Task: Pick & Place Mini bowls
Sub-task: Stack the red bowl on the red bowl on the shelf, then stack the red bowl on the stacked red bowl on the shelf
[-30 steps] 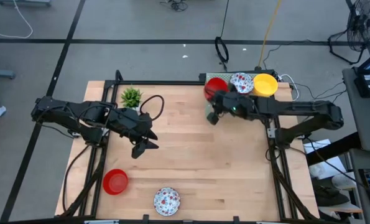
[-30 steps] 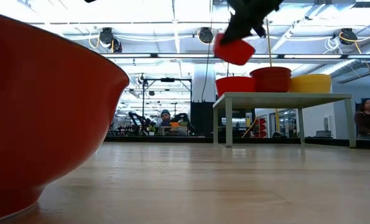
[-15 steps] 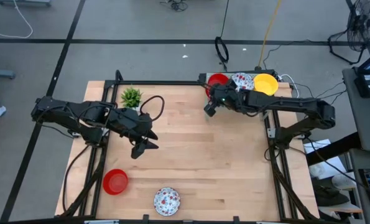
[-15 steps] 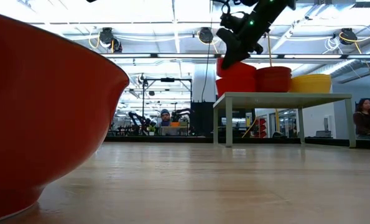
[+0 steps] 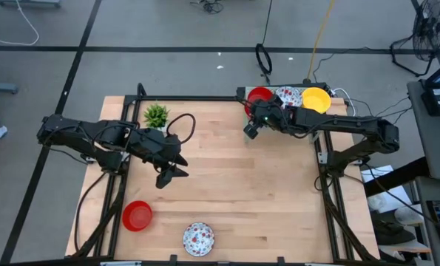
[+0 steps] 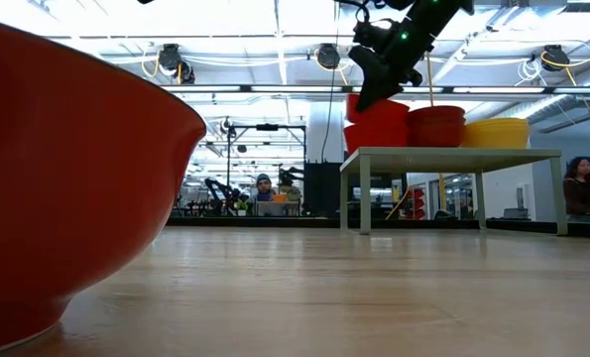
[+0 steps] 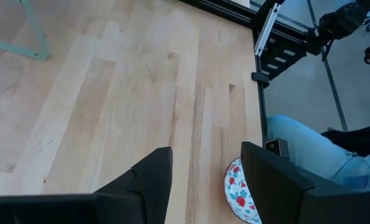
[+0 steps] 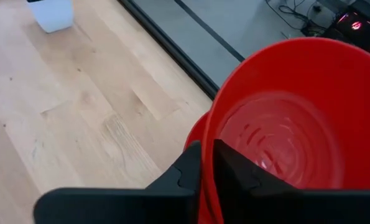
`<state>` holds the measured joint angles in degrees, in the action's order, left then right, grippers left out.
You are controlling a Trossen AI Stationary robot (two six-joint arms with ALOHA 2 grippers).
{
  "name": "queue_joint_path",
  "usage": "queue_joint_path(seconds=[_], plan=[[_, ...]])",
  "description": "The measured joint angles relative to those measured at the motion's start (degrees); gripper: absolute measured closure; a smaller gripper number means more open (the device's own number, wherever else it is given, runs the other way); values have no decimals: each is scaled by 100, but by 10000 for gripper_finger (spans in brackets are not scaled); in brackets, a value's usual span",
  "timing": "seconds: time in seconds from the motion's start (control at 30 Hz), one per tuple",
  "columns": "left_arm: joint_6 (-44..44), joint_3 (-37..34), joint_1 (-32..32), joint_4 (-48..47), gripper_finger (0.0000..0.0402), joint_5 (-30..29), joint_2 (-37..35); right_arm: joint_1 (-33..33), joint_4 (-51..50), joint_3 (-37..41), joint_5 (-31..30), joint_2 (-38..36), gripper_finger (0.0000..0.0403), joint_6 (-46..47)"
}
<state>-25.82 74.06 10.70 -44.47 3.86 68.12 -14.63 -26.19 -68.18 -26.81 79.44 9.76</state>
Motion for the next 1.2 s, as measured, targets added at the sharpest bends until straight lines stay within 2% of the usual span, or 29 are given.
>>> queue_joint_path(seconds=[0.7,0.87,0.97,1.07,1.2], plan=[[-32,0,4,-54,206,14,0,-2,-35,0,-12,-3,298,-248],[-288,0,19,-294,206,240,0,107,63,7,-16,-250,284,-358],[-314,-75,172,-567,206,122,7,288,142,7,13,-461,277,-361],[-861,-334,351,-825,206,86,22,521,153,7,363,-699,273,-451],[-2119,-589,643,-1453,206,463,17,931,150,7,954,-855,273,-448]])
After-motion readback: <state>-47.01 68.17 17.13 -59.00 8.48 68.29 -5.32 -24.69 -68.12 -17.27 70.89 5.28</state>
